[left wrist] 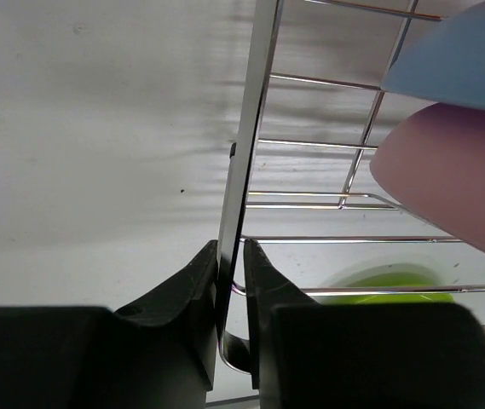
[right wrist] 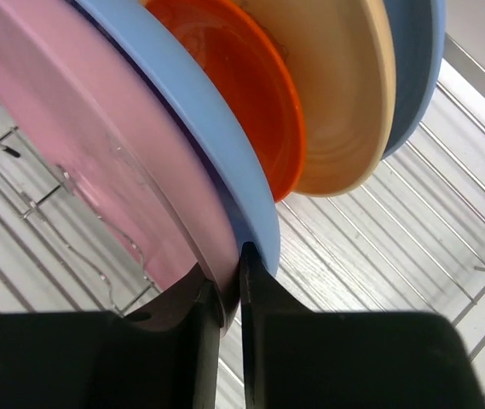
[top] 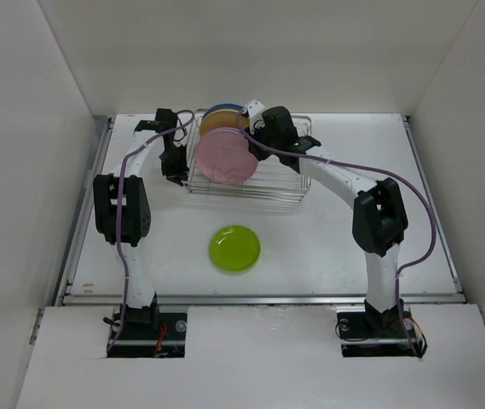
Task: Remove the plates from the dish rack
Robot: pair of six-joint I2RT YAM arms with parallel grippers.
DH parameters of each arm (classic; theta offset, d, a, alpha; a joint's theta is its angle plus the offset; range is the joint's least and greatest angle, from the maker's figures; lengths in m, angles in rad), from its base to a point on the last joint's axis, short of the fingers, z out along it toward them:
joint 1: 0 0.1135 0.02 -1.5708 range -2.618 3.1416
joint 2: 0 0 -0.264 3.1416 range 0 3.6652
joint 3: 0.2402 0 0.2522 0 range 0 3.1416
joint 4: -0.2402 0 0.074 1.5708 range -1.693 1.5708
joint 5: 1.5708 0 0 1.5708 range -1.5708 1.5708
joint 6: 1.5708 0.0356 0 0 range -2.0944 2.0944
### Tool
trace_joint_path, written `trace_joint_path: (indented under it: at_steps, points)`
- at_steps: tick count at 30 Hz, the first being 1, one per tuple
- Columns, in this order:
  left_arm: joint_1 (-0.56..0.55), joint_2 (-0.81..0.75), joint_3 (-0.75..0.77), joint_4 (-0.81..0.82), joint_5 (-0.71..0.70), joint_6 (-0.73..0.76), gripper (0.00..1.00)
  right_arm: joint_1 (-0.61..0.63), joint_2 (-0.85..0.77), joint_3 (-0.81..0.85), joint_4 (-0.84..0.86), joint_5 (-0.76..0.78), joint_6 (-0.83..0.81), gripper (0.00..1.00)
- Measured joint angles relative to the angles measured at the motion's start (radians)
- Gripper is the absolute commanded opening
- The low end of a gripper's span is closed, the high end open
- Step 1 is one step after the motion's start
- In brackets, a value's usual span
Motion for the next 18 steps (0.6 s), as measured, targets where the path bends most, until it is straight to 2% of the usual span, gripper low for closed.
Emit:
trace_joint_path:
  at_steps: [13, 18]
  points:
    - [-0.016, -0.039, -0.037, -0.008, 0.045, 0.003, 0.09, 0.018, -0.197, -0.050, -0.108, 0.098, 0.025, 0.00]
    - [-0.017, -0.039, -0.067, 0.005, 0.047, 0.018, 0.00, 0.011, -0.353, -0.050, -0.074, 0.121, 0.095, 0.00]
